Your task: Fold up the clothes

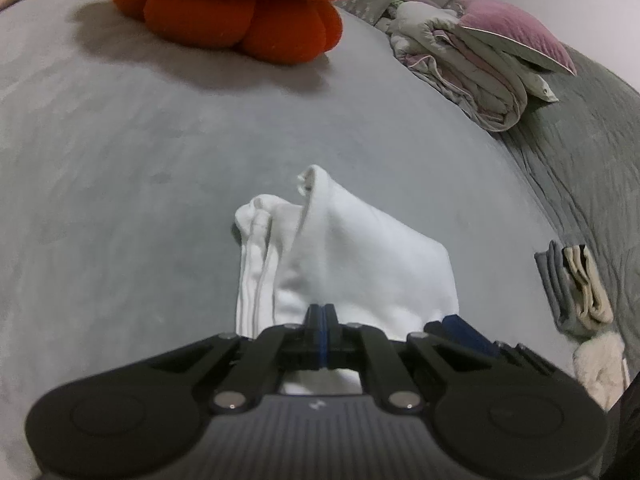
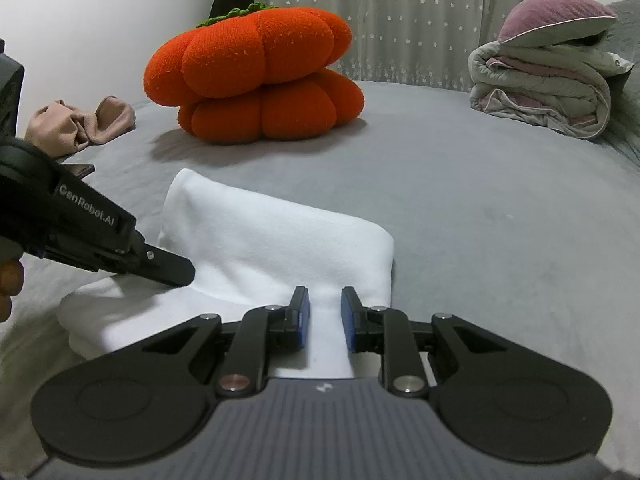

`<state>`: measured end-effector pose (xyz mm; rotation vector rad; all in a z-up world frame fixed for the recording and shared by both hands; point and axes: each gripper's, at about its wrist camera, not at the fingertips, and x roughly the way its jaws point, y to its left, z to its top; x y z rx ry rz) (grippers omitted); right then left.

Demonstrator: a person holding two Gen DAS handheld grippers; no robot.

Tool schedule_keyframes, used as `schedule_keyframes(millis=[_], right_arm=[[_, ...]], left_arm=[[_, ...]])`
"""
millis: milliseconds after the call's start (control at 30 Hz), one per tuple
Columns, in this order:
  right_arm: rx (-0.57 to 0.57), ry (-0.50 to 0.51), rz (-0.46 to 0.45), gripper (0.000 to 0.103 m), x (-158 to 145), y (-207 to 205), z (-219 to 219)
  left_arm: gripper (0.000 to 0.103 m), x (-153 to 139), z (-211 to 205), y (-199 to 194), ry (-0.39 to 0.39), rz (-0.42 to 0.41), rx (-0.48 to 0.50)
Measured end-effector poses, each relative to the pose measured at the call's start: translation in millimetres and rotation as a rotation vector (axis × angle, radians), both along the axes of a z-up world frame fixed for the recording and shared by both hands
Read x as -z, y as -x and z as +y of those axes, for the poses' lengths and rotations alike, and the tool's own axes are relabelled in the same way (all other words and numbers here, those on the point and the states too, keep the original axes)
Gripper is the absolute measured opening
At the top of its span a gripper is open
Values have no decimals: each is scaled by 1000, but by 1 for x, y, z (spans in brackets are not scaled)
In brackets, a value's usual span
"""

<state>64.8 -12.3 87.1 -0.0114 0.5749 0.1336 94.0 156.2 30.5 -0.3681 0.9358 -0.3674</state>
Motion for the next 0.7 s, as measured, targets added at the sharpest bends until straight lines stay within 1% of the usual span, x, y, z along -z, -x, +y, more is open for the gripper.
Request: schedule_keyframes(millis=[67, 133, 233, 267, 400, 500, 600, 633, 700], right_arm=[[-6, 1, -4, 23, 1, 1, -1], [-8, -9, -9, 23, 2, 2, -3], [-9, -21, -17, 23, 3, 4, -4], [-9, -23, -19, 23, 3, 4, -4], [-34, -13, -12, 24, -1, 2, -5], [-80, -10, 7, 23, -10, -3, -10], [-75, -122, -2, 23, -28, -21, -32], [-76, -132, 7, 25, -30, -30, -33], [-99, -135, 44, 25, -28, -51, -32]], left_arm=[[3, -2, -1, 1, -10, -14, 4], [3, -6, 1, 3, 3, -21, -9], [3, -19, 0, 12, 8, -116, 9], [3, -20, -2, 13, 9, -133, 18], [3, -1, -3, 8, -39, -100, 10], [3, -1, -3, 7, -50, -103, 15], [3, -1, -4, 7, -60, -108, 21], [3, -2, -4, 6, -64, -109, 23], [3, -2, -4, 5, -76, -113, 29]])
